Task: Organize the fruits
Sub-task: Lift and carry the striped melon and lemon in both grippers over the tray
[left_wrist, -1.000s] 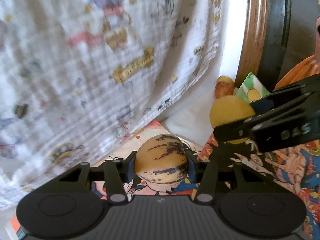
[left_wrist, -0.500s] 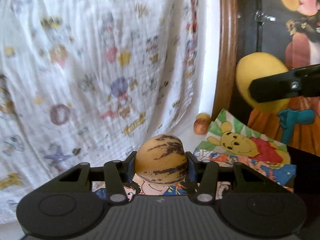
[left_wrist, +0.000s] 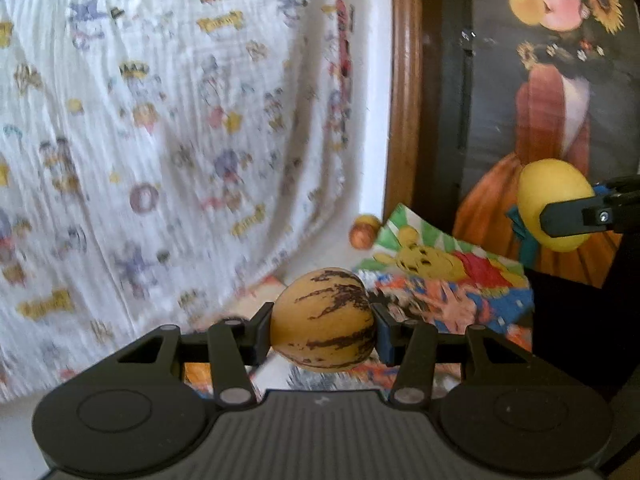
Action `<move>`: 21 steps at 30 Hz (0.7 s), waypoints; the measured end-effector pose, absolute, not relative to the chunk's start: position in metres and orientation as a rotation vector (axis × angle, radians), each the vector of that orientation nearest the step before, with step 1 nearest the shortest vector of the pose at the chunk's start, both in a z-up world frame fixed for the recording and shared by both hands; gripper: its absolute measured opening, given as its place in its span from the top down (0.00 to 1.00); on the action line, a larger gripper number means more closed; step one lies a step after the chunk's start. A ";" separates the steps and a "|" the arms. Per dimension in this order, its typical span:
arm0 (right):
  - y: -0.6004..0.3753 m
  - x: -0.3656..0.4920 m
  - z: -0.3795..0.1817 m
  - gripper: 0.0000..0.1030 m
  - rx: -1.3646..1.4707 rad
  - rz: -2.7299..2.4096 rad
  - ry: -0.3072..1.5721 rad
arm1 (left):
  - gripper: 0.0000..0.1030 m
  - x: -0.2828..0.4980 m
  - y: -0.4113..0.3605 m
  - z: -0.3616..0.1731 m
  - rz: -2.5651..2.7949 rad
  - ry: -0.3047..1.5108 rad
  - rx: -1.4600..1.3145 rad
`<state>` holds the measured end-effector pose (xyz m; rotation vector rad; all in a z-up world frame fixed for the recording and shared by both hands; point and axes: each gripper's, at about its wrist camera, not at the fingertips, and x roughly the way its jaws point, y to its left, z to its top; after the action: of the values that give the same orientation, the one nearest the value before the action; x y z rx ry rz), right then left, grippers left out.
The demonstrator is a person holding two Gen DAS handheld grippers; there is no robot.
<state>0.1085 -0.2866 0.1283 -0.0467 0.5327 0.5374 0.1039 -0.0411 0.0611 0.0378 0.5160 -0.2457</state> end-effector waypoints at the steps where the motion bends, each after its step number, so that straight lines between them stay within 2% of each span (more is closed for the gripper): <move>1: -0.290 0.105 0.121 0.45 -0.041 0.533 0.548 | 0.48 0.100 -0.043 0.055 -0.252 0.531 0.037; 10: -0.305 0.094 0.053 0.45 0.026 0.490 0.657 | 0.48 0.096 -0.060 -0.011 -0.289 0.677 -0.004; 21: -0.294 0.129 -0.036 0.45 0.013 0.429 0.807 | 0.48 0.121 -0.074 -0.075 -0.247 0.841 -0.039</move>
<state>0.1294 -0.2940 -0.0358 0.0132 0.8073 0.4286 0.1211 -0.0742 -0.0753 -0.0387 0.8411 -0.2472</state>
